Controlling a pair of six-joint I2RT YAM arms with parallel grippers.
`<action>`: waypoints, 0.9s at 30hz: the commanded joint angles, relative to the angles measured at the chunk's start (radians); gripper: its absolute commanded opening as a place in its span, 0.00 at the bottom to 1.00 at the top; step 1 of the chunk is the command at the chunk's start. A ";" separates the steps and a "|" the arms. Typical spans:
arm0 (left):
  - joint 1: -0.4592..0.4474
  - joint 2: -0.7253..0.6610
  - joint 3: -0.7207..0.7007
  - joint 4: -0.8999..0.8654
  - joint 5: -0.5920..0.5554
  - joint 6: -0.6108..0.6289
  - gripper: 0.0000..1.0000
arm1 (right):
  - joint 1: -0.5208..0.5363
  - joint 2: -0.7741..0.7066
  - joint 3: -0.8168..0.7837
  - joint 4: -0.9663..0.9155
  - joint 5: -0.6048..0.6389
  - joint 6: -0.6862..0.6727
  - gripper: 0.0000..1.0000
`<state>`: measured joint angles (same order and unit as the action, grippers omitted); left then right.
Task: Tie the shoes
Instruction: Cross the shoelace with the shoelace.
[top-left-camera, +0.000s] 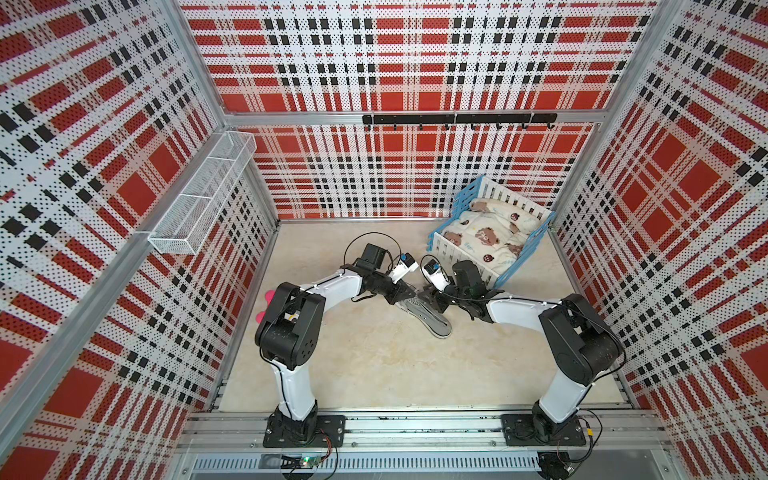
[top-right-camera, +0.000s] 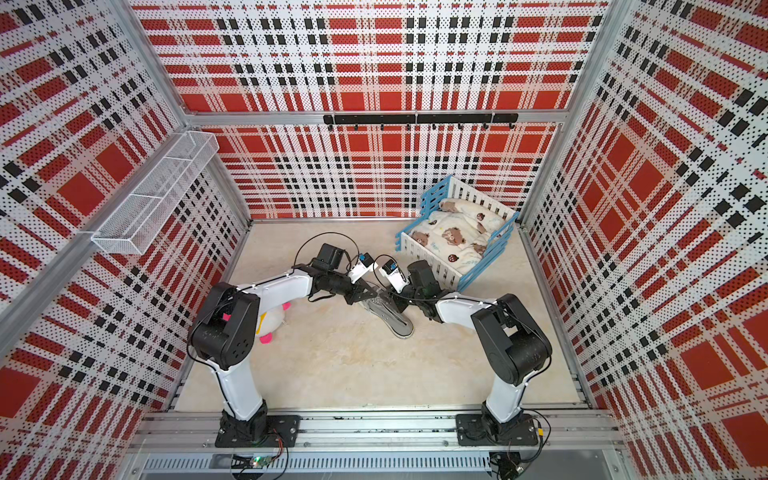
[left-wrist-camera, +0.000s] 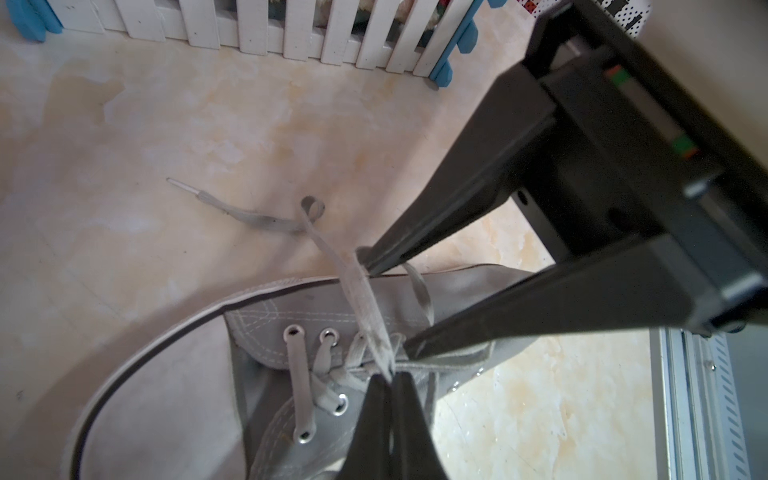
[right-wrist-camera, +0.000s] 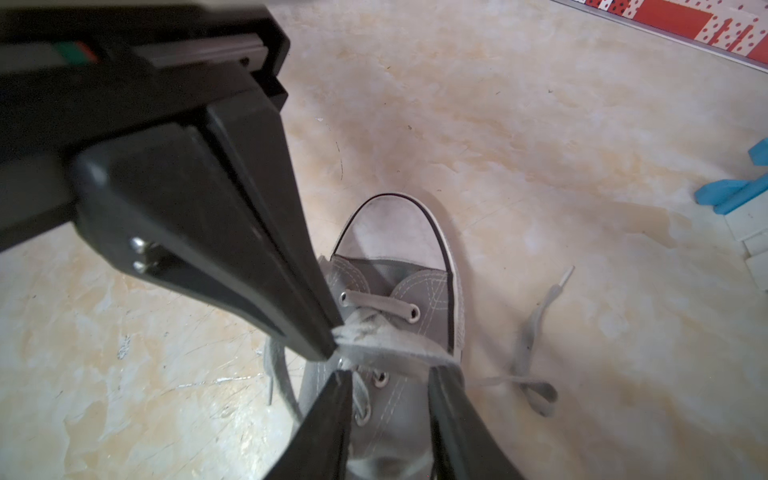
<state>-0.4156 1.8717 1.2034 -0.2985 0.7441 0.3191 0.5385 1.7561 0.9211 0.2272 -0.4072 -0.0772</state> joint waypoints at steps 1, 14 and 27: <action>0.003 0.012 0.030 -0.014 0.015 0.014 0.00 | 0.009 0.022 0.031 -0.019 -0.006 -0.022 0.37; 0.003 0.015 0.041 -0.021 0.008 0.015 0.00 | 0.014 0.000 -0.003 -0.031 -0.002 -0.053 0.32; 0.002 0.017 0.047 -0.030 0.011 0.018 0.00 | 0.017 0.005 0.014 -0.046 0.044 -0.085 0.33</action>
<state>-0.4156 1.8736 1.2312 -0.3233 0.7444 0.3222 0.5480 1.7668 0.9131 0.1829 -0.3771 -0.1463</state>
